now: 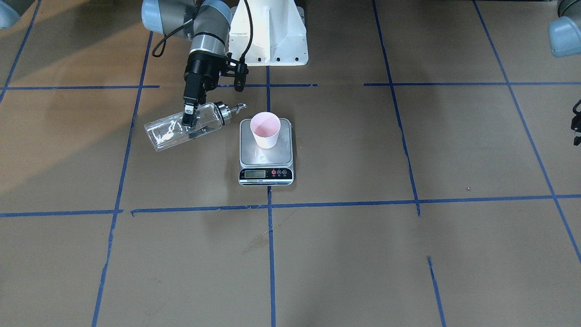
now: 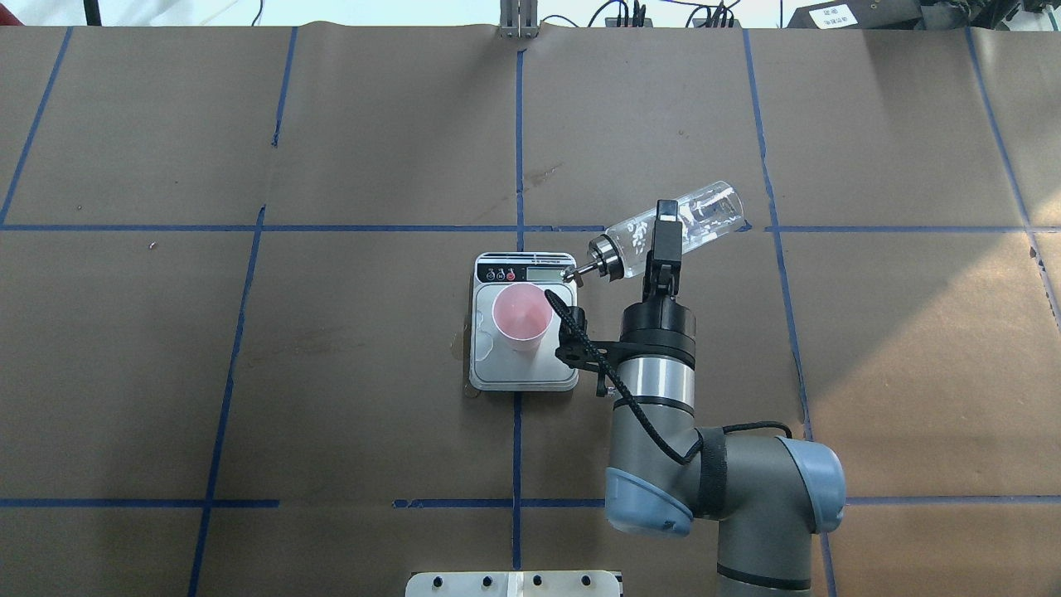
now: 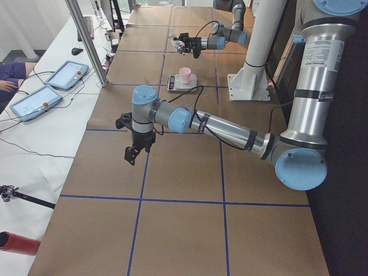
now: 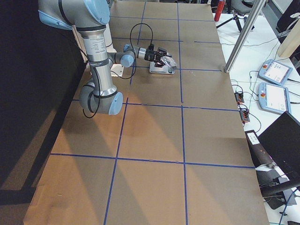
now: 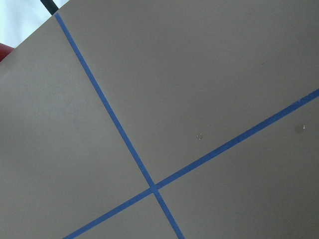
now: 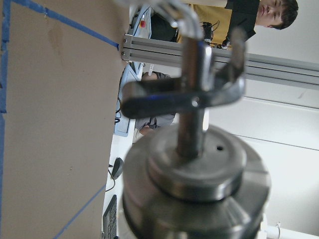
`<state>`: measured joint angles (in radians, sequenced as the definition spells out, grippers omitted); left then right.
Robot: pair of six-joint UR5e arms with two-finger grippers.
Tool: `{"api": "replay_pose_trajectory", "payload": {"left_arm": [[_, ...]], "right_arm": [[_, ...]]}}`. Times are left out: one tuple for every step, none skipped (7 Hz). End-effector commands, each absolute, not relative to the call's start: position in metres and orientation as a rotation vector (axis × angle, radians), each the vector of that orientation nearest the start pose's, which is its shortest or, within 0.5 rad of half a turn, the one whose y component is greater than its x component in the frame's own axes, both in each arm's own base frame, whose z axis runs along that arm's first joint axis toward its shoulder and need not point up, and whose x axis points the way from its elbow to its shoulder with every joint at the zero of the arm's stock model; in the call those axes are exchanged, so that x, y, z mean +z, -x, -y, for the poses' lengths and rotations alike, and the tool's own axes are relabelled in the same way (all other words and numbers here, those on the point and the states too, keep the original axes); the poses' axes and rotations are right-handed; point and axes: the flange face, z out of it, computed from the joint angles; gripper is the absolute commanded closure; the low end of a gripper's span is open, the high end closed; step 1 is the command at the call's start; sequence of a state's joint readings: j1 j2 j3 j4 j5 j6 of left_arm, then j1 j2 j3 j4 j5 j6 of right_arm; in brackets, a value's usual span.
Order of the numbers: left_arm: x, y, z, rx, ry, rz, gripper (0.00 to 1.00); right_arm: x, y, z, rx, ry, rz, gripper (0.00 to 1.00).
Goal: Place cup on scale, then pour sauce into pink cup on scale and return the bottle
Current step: 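Tilt the bottle spout down over the pink cup with the right gripper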
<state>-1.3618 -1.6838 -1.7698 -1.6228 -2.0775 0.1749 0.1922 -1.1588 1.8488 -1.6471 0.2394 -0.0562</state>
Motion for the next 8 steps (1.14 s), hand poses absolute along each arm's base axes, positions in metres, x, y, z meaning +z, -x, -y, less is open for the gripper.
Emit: {"api": "replay_pose_trajectory", "payload": {"left_arm": [[0.514, -0.030, 0.553, 0.462, -0.344, -0.513, 0.00], [0.515, -0.031, 0.555, 0.461, -0.341, -0.513, 0.00], [0.516, -0.031, 0.555, 0.461, -0.340, -0.513, 0.00], [0.515, -0.031, 0.555, 0.461, -0.340, -0.514, 0.00], [0.515, -0.031, 0.555, 0.461, -0.340, -0.514, 0.00], [0.514, -0.031, 0.555, 0.462, -0.343, -0.514, 0.00], [0.514, -0.031, 0.555, 0.462, -0.343, -0.514, 0.00], [0.512, -0.031, 0.555, 0.462, -0.346, -0.513, 0.00]], "right_arm": [[0.262, 0.513, 0.334, -0.851, -1.211, -0.788, 1.00], [0.259, 0.513, 0.334, -0.870, -1.206, -0.813, 1.00], [0.254, 0.511, 0.336, -0.891, -1.198, -0.854, 1.00], [0.253, 0.510, 0.337, -0.921, -1.184, -0.898, 1.00], [0.252, 0.510, 0.337, -0.924, -1.183, -0.903, 1.00], [0.249, 0.510, 0.337, -0.913, -1.191, -0.880, 1.00], [0.247, 0.511, 0.337, -0.892, -1.201, -0.847, 1.00], [0.250, 0.515, 0.336, -0.850, -1.213, -0.746, 1.00]]}}
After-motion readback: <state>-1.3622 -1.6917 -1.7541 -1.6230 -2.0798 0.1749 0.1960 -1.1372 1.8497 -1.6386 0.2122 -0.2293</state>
